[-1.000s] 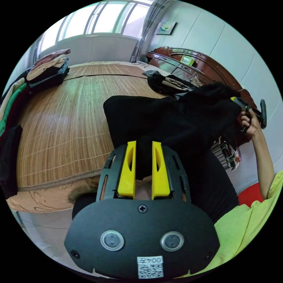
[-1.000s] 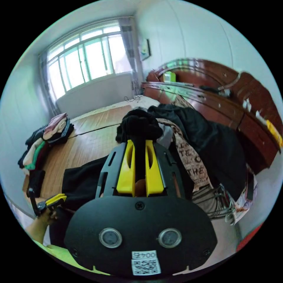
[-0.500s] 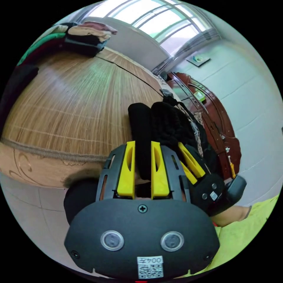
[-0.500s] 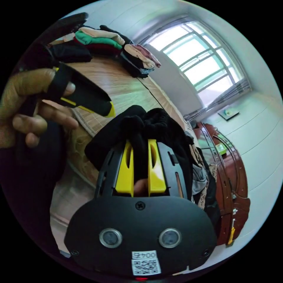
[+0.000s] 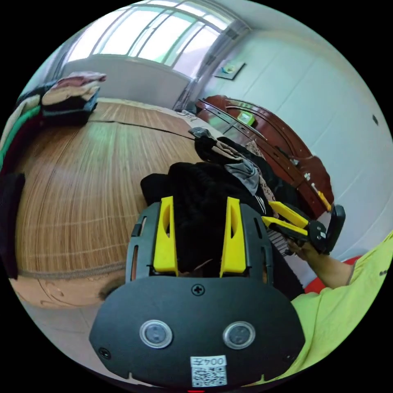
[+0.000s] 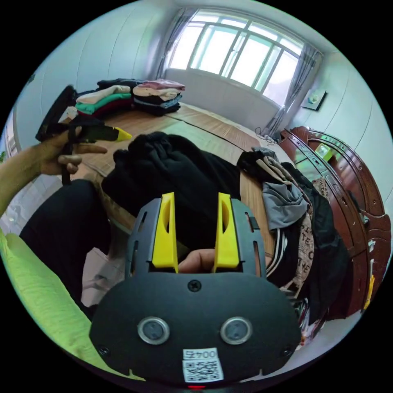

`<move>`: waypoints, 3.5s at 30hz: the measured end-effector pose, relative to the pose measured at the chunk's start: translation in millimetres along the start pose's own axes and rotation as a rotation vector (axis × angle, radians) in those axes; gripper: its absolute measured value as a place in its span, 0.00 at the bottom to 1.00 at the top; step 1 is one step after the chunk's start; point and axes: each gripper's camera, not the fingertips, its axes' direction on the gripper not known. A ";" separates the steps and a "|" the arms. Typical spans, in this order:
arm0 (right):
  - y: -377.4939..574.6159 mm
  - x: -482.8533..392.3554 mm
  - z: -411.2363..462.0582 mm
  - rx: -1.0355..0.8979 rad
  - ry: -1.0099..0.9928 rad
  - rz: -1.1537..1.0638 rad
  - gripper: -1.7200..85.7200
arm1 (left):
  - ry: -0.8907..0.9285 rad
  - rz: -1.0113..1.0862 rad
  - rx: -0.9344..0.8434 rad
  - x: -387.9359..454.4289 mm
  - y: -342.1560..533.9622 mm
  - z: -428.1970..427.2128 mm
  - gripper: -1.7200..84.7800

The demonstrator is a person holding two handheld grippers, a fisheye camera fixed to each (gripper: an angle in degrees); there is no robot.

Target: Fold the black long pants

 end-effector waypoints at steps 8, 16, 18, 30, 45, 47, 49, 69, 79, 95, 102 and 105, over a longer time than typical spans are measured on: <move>25.2 -8.9 13.2 -0.034 -0.005 -0.150 0.20 | -0.020 0.029 -0.130 11.4 0.6 71.7 0.20; 34.0 -3.3 40.8 0.006 0.131 -0.176 0.13 | -0.068 0.064 -0.108 11.6 36.2 96.4 0.15; 35.1 9.7 47.0 0.009 0.104 -0.118 0.12 | -0.069 0.047 -0.068 18.1 44.8 93.0 0.14; 63.4 142.8 62.4 0.078 -0.199 0.244 0.12 | -0.037 -0.030 0.015 -43.8 165.5 81.9 0.09; 25.1 355.9 349.9 -0.214 -0.658 0.600 0.18 | -0.085 0.172 -0.162 -66.6 234.2 197.2 0.02; 25.2 365.2 383.4 -0.245 -0.747 0.581 0.19 | -0.123 0.243 -0.107 -66.9 263.4 192.5 0.02; 24.2 369.1 411.7 -0.254 -0.831 0.550 0.17 | -0.131 0.266 -0.095 -73.1 274.6 191.6 0.02; 292.3 383.8 338.1 0.012 -0.884 1.093 0.16 | -0.154 0.383 -0.181 -186.6 173.3 125.8 0.02; 249.5 397.6 410.6 -0.097 -0.995 1.013 0.20 | 0.031 -0.001 -0.087 -140.4 292.2 71.0 0.02; 220.2 364.2 367.1 -0.169 -0.670 1.007 0.10 | 0.062 0.022 -0.288 -100.5 297.4 74.9 0.02; 225.4 360.2 283.5 0.070 -0.494 0.944 0.08 | 0.057 -0.049 -0.015 -97.1 244.6 -18.6 0.02; 165.1 325.2 248.7 0.106 -0.368 0.706 0.08 | 0.053 -0.043 0.157 -89.5 185.3 -30.6 0.02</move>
